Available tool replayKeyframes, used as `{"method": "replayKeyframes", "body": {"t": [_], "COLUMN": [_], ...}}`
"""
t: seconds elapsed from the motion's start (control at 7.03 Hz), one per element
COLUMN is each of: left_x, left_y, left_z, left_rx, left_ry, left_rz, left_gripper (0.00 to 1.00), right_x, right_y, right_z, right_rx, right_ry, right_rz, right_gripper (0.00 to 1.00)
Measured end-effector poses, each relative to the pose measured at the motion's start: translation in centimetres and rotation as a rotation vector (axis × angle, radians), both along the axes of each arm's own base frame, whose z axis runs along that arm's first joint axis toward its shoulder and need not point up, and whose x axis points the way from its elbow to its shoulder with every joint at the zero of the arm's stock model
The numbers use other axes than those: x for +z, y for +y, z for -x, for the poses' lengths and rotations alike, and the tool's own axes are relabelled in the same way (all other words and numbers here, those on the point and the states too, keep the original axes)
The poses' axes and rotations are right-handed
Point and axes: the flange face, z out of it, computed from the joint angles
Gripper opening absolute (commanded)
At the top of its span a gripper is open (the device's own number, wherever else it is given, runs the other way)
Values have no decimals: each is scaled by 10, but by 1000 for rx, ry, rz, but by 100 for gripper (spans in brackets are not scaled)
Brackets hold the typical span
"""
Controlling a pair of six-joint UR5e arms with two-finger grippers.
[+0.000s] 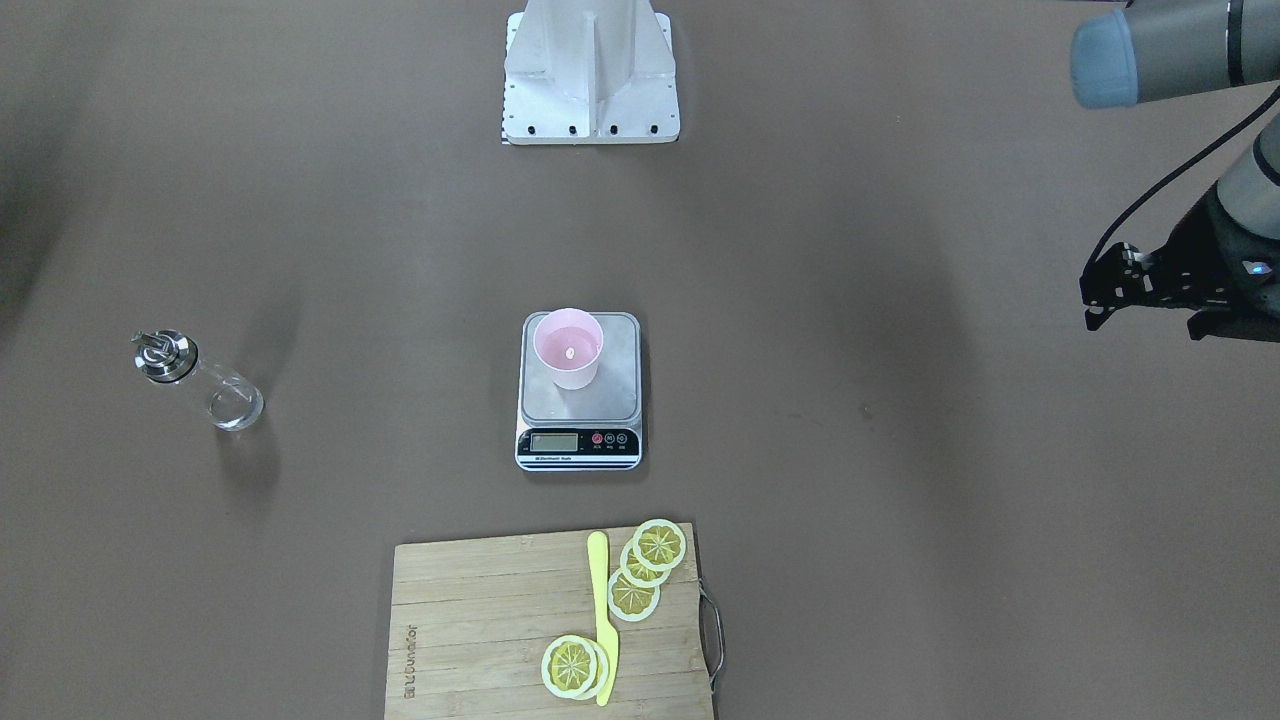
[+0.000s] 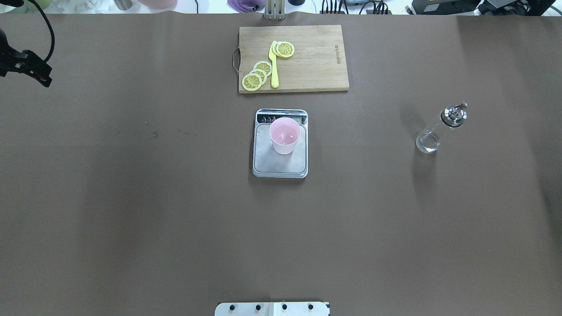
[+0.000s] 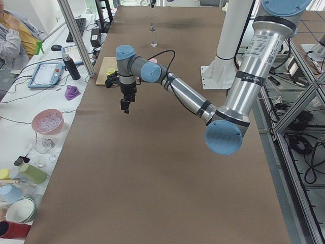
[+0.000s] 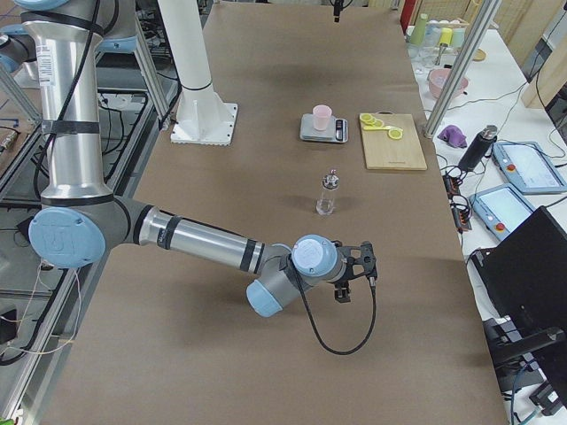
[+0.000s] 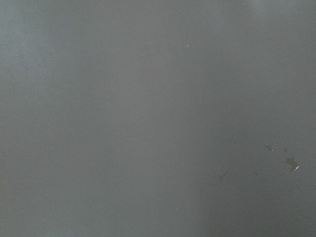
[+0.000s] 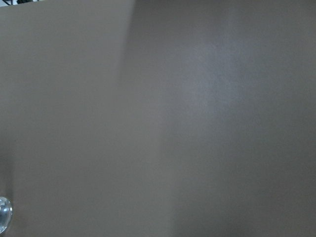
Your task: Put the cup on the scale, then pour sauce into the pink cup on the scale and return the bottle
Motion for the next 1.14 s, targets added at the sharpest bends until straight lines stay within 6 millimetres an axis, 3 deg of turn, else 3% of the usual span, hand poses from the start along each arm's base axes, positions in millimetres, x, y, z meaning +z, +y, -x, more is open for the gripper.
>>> {"method": "replayKeyframes", "body": {"t": [0.43, 0.71, 1.14], "left_x": [11, 19, 32], "left_y": [3, 3, -4], "left_z": [2, 1, 10], "left_rx": [-1, 0, -12], "left_ry": [-7, -13, -4], "left_rz": [18, 29, 56], "left_gripper": [98, 98, 98], "right_x": [-24, -27, -25], "right_y": [-12, -7, 2], "right_z": [30, 41, 31], "right_rx": [-25, -133, -314], "right_ry": [150, 276, 338], "right_rz": [242, 282, 282], "right_gripper": [100, 100, 100]}}
